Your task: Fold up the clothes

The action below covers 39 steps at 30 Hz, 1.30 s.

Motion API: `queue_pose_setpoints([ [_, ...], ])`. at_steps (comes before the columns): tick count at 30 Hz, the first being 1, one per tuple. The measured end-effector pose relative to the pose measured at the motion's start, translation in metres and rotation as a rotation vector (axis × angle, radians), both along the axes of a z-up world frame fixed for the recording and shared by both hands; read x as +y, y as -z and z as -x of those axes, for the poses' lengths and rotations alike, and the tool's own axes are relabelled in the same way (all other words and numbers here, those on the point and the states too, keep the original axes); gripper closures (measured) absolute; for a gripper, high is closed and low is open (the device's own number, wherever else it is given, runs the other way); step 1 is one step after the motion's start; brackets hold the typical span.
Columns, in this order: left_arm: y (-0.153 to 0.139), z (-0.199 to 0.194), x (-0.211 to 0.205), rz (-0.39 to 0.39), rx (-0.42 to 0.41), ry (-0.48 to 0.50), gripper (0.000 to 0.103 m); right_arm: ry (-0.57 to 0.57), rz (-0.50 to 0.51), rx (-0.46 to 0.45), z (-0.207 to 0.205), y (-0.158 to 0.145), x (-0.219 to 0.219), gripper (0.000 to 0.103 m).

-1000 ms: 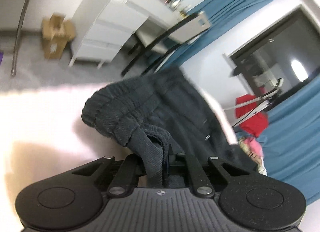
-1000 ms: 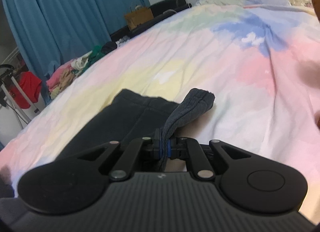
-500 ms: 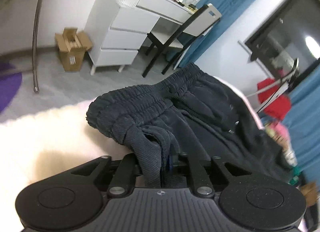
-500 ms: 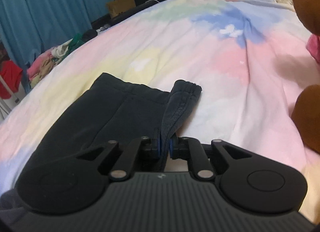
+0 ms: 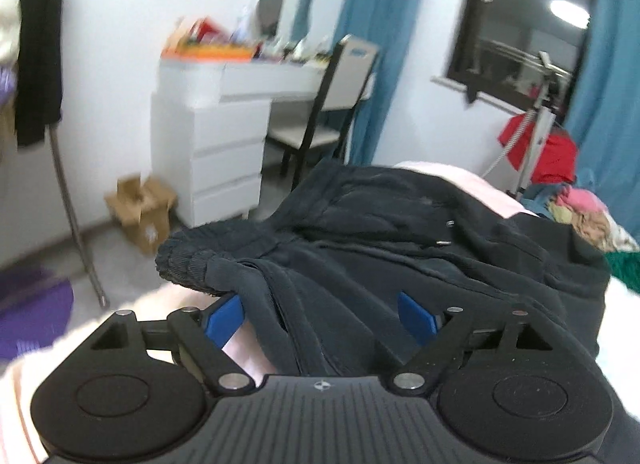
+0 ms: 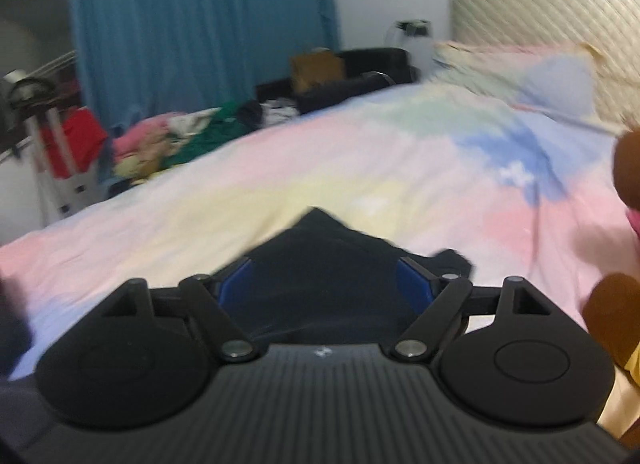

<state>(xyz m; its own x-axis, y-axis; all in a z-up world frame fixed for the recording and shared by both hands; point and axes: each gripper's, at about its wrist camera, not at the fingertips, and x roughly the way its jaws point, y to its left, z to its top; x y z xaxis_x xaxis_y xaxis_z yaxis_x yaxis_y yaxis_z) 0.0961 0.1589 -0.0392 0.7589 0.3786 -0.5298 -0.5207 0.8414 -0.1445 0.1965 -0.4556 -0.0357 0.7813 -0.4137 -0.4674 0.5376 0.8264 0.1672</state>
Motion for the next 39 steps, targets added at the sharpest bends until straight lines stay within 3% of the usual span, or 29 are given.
queue_pose_setpoints([
  [7, -0.011, 0.015, -0.062, -0.165, -0.113, 0.18, 0.009, -0.278, -0.032, -0.073, 0.016, -0.024, 0.084, 0.023],
  [13, 0.017, -0.001, -0.111, -0.152, -0.092, 0.453, 0.009, -0.406, -0.129, -0.068, 0.031, -0.014, 0.141, 0.023],
  [17, 0.032, -0.036, -0.166, -0.285, -0.05, 0.609, 0.009, -0.417, -0.077, -0.041, 0.019, -0.006, 0.153, 0.023],
  [21, 0.033, -0.088, -0.229, -0.391, -0.046, 0.712, 0.009, -0.356, -0.117, -0.064, 0.007, 0.006, 0.135, 0.023],
  [26, 0.049, -0.196, -0.303, -0.505, 0.056, 0.698, 0.009, -0.277, -0.185, -0.044, -0.012, 0.025, 0.107, 0.023],
  [31, 0.075, -0.294, -0.346, -0.54, 0.237, 0.561, 0.01, -0.236, -0.248, -0.038, -0.034, 0.048, 0.086, 0.023],
  [36, 0.096, -0.359, -0.362, -0.539, 0.353, 0.453, 0.01, -0.237, -0.296, -0.021, -0.054, 0.067, 0.08, 0.023],
  [39, 0.108, -0.377, -0.358, -0.535, 0.389, 0.424, 0.01, -0.236, -0.317, -0.01, -0.062, 0.075, 0.078, 0.022],
])
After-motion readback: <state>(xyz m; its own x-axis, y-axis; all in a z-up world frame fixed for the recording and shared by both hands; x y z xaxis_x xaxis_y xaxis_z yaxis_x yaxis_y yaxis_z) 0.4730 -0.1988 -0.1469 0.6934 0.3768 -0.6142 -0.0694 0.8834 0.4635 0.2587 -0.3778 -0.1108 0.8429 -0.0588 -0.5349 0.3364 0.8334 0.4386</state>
